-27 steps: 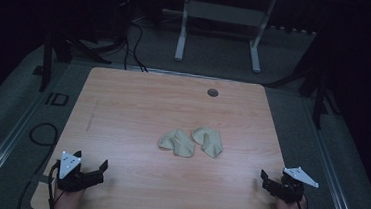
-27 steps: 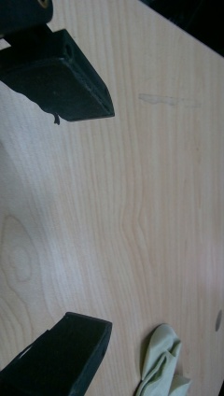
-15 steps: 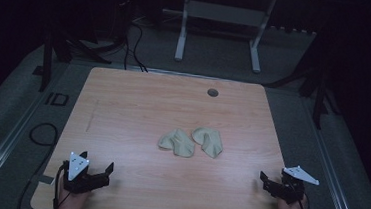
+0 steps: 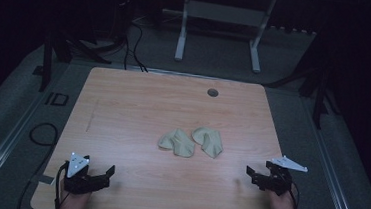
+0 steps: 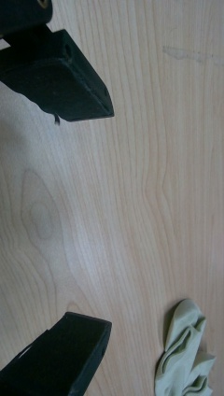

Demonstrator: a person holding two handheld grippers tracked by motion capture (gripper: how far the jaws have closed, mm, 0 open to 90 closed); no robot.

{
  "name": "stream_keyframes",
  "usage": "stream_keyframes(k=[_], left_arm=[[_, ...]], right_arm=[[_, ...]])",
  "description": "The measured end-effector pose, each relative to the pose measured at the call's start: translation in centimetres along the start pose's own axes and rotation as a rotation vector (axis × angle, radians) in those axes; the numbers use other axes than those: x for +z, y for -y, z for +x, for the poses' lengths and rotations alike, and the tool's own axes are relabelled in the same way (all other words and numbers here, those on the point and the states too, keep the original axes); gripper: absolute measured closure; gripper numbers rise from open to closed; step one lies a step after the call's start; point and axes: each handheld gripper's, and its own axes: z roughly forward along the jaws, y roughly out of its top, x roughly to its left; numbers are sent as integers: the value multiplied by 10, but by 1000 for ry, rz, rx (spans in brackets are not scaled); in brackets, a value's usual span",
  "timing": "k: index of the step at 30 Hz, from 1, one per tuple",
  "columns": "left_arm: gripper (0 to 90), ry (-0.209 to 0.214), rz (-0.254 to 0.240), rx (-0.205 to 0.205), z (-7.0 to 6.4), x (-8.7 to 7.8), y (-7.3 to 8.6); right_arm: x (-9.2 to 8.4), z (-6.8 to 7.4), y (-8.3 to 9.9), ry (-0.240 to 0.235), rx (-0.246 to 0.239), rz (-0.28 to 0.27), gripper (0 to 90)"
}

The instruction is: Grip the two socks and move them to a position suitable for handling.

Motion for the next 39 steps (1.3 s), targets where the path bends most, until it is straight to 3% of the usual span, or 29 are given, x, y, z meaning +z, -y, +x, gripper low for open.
stream_keyframes(k=[17,33,39], left_arm=[[13,45,2,27,-10,1,-1],[13,58,9,36,-12,1,-1],[13,55,15,57,-14,1,-2]], right_arm=[[43,33,-40,-46,-78,60,139],[81,70,-66,-95,-104,95,146],[96,84,-76,-99,-119,99,198]])
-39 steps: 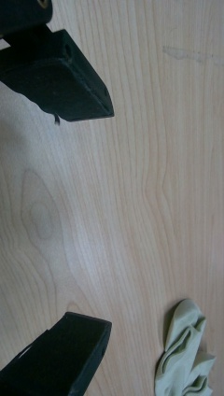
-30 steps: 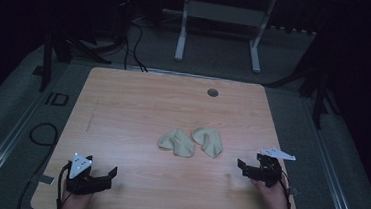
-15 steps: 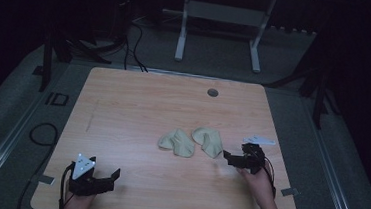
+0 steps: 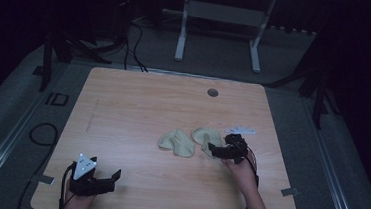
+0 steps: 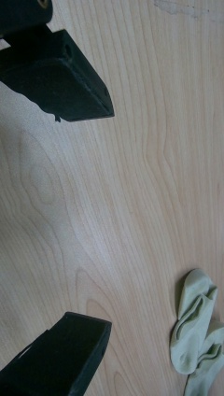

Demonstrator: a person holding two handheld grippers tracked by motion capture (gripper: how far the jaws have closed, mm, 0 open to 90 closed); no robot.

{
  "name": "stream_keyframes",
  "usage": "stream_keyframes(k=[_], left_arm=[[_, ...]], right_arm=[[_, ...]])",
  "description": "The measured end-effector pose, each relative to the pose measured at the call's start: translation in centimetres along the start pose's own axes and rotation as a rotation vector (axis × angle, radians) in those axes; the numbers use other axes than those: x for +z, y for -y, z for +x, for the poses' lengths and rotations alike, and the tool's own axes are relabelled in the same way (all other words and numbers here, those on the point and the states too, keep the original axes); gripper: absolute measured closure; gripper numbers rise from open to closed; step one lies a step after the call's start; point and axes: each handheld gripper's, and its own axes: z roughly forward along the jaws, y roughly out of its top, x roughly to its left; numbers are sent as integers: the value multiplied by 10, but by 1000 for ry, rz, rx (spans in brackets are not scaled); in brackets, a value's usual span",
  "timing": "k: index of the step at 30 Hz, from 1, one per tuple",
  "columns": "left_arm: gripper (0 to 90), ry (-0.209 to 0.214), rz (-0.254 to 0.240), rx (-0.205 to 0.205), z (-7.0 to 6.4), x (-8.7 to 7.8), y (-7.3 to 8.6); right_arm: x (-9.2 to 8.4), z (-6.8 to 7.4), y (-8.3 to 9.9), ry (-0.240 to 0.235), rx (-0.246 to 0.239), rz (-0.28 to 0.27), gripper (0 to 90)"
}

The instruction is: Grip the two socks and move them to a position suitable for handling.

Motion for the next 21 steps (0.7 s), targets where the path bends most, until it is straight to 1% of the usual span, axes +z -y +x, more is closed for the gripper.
stream_keyframes(k=[4,5,7,10,12,13,15,17,18,19,20,21], left_arm=[[13,4,6,0,1,0,0],[13,4,7,1,1,0,0],[13,5,6,-3,1,0,0],[13,4,5,-3,2,0,0],[13,5,9,-5,3,0,1],[13,6,13,-6,3,0,1],[13,5,12,-7,3,-1,1],[13,8,11,-8,3,-1,1],[13,6,12,-7,3,-1,1],[13,6,12,-7,3,-1,1],[13,9,16,-10,3,-1,2],[13,8,19,-10,3,-1,2]], right_arm=[[11,6,-8,-10,-11,7,220],[14,7,-9,-6,-16,9,223],[20,10,-12,-9,-11,18,249],[28,10,-17,3,-7,16,272],[34,10,-20,18,-7,21,312],[37,10,-20,23,1,25,312],[43,9,-21,31,3,35,359],[48,10,-20,38,-5,52,361],[51,11,-18,33,-15,63,363],[53,13,-17,55,-42,56,406],[53,16,-15,80,-79,49,448],[52,17,-14,69,-81,44,521]])
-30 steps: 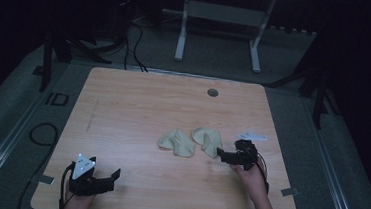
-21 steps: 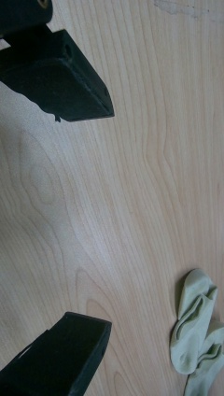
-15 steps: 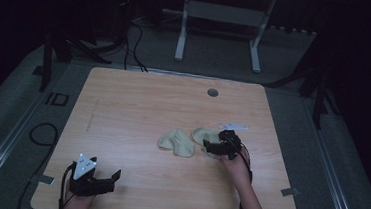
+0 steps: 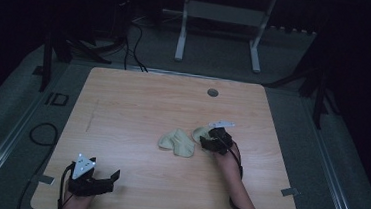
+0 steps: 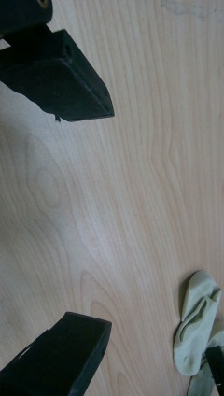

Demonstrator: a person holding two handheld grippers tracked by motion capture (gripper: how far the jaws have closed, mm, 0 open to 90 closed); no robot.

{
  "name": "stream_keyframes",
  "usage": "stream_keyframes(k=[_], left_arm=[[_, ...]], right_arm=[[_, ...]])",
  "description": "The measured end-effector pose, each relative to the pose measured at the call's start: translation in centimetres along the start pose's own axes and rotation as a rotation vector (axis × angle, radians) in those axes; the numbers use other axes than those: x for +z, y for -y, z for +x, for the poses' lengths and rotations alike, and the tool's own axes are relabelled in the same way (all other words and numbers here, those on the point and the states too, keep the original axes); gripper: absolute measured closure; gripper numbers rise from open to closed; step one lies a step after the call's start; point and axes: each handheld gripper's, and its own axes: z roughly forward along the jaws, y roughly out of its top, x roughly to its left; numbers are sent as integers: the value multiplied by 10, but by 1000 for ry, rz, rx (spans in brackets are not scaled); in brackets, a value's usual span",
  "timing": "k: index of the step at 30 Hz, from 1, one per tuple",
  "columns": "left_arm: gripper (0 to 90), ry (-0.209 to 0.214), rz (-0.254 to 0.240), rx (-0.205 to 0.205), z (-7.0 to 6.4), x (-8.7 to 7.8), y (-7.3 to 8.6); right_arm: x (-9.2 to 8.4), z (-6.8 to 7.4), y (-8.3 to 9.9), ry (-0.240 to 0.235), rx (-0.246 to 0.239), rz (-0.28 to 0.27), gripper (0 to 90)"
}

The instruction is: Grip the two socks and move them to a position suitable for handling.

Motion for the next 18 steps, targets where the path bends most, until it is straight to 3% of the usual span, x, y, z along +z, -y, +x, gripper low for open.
stream_keyframes(k=[4,6,12,18], left_arm=[[13,-1,2,-2,0,-1,1],[13,0,0,-1,0,-2,1],[13,2,6,-3,0,0,1],[13,3,8,-2,0,1,1]], right_arm=[[-2,3,2,18,-24,-13,753],[-3,5,1,28,-35,-3,804],[-9,2,-4,29,-34,29,822],[-31,1,-10,11,-55,12,822]])
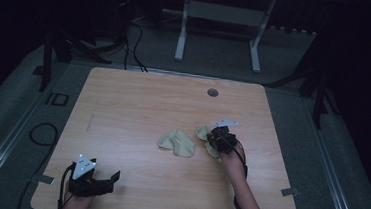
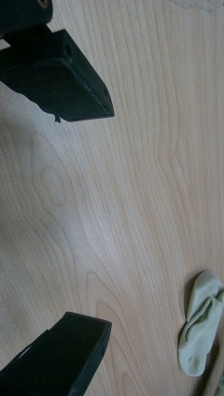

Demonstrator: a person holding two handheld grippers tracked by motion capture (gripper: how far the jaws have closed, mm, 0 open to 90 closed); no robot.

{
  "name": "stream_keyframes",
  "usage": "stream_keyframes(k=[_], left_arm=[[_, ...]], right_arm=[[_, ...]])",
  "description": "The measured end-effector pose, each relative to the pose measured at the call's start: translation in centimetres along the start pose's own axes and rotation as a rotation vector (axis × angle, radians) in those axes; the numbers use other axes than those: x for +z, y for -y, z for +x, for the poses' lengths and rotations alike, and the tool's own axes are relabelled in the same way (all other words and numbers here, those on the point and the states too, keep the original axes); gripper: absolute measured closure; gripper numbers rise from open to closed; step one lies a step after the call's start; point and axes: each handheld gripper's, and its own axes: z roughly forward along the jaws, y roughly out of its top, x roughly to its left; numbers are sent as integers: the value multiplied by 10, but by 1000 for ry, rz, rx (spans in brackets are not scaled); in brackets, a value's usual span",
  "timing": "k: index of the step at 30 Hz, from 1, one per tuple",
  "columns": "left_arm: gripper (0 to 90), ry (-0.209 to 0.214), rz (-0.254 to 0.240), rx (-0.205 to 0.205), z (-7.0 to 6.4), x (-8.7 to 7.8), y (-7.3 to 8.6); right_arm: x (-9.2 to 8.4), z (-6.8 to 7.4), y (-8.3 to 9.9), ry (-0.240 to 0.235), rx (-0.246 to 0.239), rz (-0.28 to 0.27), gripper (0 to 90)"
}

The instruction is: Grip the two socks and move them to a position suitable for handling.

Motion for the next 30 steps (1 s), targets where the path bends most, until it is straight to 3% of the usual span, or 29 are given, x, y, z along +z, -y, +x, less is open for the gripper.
stream_keyframes(k=[6,10,16,22,26,30], left_arm=[[13,-2,-2,-2,0,0,0],[13,0,-2,-3,-1,0,-1],[13,-1,0,-2,-1,0,-1],[13,-1,-3,-3,-2,0,-1],[13,0,-2,0,-2,0,-1],[13,8,4,3,-3,1,-1]], right_arm=[[-25,6,0,-25,-25,-13,822],[-47,14,0,-47,-44,-53,822],[-84,31,5,-105,-87,-111,822],[-108,52,18,-159,-147,-132,822],[-114,62,32,-186,-166,-126,822],[-109,75,51,-210,-185,-88,821]])
